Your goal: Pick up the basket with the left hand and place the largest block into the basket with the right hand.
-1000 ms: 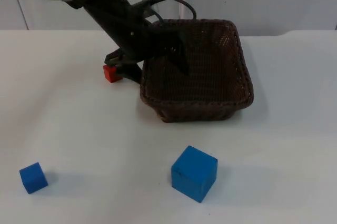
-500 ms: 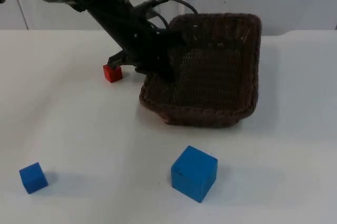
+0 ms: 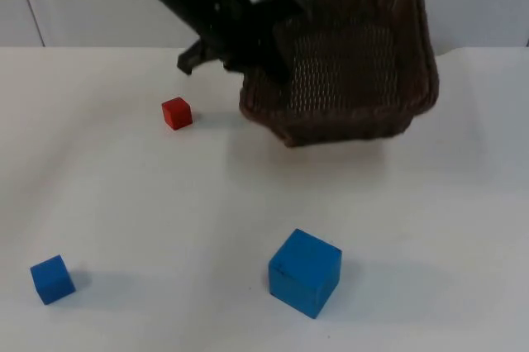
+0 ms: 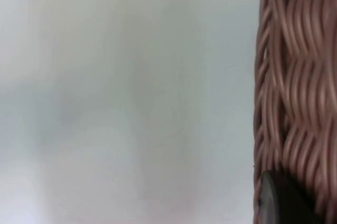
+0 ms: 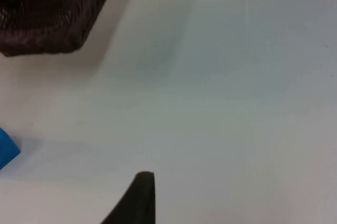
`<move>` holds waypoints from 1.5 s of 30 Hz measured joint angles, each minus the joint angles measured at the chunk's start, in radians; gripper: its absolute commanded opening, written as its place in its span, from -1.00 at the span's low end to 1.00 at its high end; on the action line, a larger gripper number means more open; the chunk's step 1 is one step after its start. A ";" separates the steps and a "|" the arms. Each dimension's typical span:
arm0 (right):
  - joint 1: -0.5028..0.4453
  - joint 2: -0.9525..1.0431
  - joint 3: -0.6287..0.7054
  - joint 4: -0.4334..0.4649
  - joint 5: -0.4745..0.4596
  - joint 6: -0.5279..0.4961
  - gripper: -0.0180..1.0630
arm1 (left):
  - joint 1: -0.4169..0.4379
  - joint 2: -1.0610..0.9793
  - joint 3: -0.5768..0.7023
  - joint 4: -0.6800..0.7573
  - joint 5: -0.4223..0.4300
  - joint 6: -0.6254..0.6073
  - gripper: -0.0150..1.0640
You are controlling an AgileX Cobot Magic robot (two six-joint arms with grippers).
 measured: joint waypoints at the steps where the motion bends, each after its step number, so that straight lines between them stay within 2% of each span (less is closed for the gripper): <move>1: 0.000 0.000 0.000 0.000 0.000 0.000 0.99 | 0.000 -0.022 0.000 0.000 0.011 -0.002 -0.98; 6: 0.000 0.000 0.000 0.000 0.000 0.000 0.99 | 0.004 -0.089 0.000 0.020 0.058 -0.013 -0.98; 13: 0.000 0.000 0.000 0.000 0.000 0.000 0.99 | 0.008 -0.161 0.000 0.122 0.140 -0.036 -0.98; 25: 0.000 0.000 0.000 0.000 0.000 0.000 0.99 | 0.056 -0.217 0.041 0.162 0.265 -0.037 -0.98; 31: 0.000 0.000 0.000 0.000 0.000 0.000 0.99 | 0.056 -0.243 0.041 0.188 0.301 -0.037 -0.98; 41: 0.000 0.000 0.000 0.000 0.000 0.000 0.99 | 0.058 -0.281 0.068 0.227 0.309 -0.037 -0.98; 45: 0.000 0.000 0.000 0.000 0.000 0.000 0.99 | 0.058 -0.347 0.231 0.222 0.232 -0.003 -0.98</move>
